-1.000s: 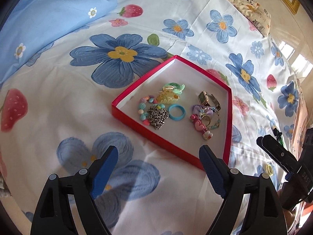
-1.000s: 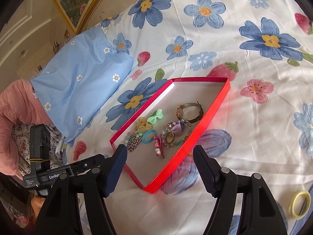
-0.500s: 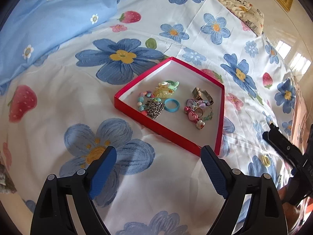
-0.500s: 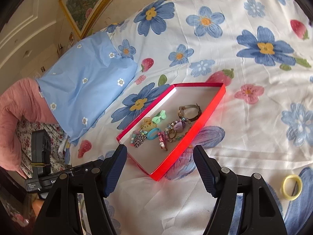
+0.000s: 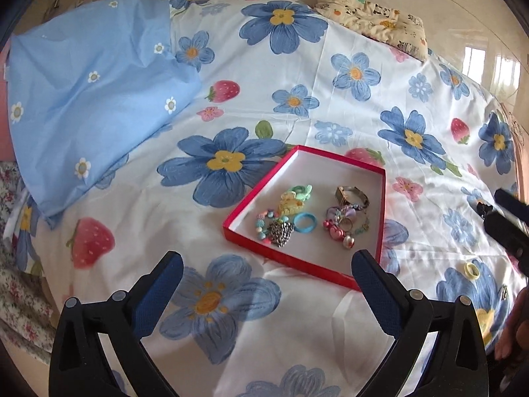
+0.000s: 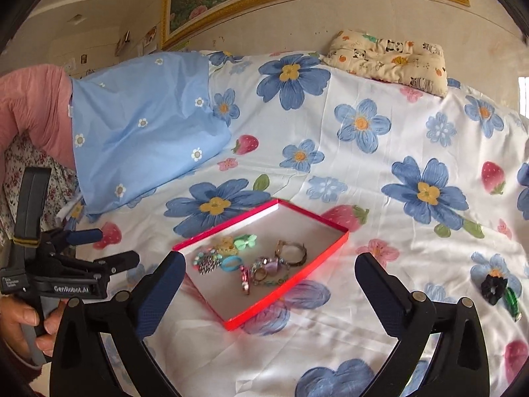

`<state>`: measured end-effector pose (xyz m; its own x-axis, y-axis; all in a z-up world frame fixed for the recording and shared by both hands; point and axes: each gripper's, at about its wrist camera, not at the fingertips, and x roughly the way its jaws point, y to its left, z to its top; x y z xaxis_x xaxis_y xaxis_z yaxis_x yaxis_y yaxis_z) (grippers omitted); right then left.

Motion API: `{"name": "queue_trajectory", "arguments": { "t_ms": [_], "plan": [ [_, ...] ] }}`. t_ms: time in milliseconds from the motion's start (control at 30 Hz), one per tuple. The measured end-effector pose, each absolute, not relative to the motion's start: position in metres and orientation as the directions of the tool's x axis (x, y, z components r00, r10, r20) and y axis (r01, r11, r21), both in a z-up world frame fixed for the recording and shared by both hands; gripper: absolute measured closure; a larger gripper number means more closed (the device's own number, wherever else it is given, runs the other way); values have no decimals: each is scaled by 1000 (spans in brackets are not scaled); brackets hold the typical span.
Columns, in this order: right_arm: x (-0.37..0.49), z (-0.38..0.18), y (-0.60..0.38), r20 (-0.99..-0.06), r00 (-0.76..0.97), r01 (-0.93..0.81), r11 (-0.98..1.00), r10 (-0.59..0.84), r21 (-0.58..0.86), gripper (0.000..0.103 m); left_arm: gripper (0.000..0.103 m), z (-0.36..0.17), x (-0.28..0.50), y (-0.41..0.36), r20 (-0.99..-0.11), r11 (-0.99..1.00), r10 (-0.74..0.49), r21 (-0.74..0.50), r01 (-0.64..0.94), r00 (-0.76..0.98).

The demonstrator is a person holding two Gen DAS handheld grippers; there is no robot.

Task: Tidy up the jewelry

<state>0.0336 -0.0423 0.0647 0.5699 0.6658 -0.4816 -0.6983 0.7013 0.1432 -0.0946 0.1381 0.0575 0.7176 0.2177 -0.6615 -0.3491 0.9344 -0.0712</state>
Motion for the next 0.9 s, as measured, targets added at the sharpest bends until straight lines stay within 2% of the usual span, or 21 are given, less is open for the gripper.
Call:
{"name": "queue_trajectory", "arguments": {
  "t_ms": [300,900],
  "plan": [
    [29,4,-39,-547,491,-700,681,678,215,0,1,15,-90,129,-688,928,241,-45,-371,684],
    [32,-20,-45,-558,489,-677,695,671,242,0,1,11,-107,114,-629,939,279,19,-344,726]
  ]
}}
